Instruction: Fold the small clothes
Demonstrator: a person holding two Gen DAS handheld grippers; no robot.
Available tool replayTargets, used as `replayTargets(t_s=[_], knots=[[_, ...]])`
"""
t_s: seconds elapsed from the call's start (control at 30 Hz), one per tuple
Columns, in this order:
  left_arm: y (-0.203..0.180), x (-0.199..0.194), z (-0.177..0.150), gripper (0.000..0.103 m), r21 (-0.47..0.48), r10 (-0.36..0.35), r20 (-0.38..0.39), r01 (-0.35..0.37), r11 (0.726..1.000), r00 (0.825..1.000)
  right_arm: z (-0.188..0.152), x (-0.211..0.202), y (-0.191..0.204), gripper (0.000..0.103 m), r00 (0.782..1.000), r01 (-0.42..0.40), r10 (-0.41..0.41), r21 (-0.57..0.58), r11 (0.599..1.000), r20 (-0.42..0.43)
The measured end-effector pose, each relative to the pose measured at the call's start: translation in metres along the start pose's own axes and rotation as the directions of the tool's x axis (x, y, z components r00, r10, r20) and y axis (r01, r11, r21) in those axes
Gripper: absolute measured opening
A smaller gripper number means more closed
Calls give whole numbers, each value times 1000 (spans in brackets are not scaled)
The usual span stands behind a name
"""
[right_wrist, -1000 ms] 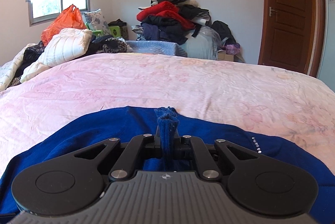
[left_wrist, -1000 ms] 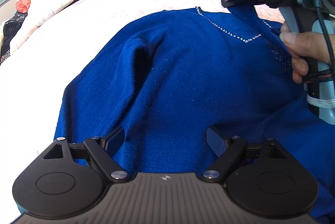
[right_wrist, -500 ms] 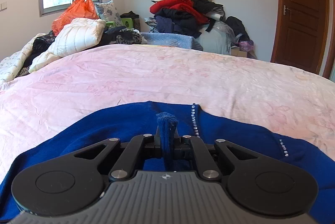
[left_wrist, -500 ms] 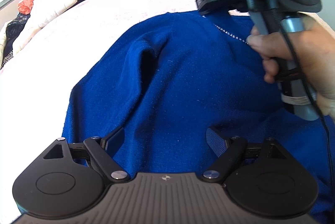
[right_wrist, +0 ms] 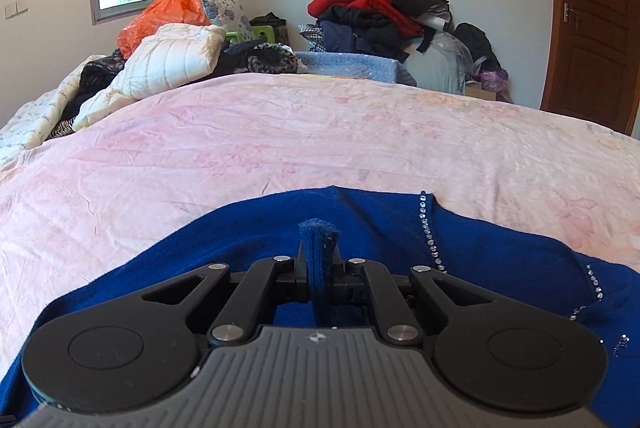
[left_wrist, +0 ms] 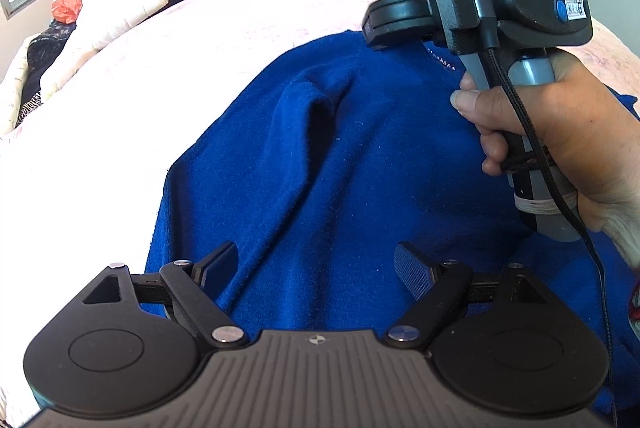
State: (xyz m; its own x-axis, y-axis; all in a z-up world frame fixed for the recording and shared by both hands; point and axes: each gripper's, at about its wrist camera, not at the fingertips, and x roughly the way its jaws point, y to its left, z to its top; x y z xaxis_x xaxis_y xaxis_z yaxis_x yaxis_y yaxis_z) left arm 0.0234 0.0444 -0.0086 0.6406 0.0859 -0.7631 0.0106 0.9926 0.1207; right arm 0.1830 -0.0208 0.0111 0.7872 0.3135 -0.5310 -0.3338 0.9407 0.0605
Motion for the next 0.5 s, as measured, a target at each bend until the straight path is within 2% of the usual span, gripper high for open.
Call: replayTargets(t_s=[0.13, 0.33, 0.43, 0.5], knots=[[1, 2, -1, 85, -1, -2, -7, 2, 1000, 1000, -1, 3, 2, 11, 1000, -1, 1, -11, 1000, -7], [-1, 6, 0, 85, 12, 12, -3, -12, 1000, 1000, -4, 13, -7, 11, 999, -20, 23, 70, 997, -44], [0, 5, 0, 85, 10, 13, -3, -13, 1000, 1000, -6, 18, -3, 11, 998, -23, 27, 58, 998, -63], [1, 6, 1, 85, 6, 13, -3, -13, 1000, 1000, -8, 23, -2, 17, 994, -39, 46, 68, 997, -97]])
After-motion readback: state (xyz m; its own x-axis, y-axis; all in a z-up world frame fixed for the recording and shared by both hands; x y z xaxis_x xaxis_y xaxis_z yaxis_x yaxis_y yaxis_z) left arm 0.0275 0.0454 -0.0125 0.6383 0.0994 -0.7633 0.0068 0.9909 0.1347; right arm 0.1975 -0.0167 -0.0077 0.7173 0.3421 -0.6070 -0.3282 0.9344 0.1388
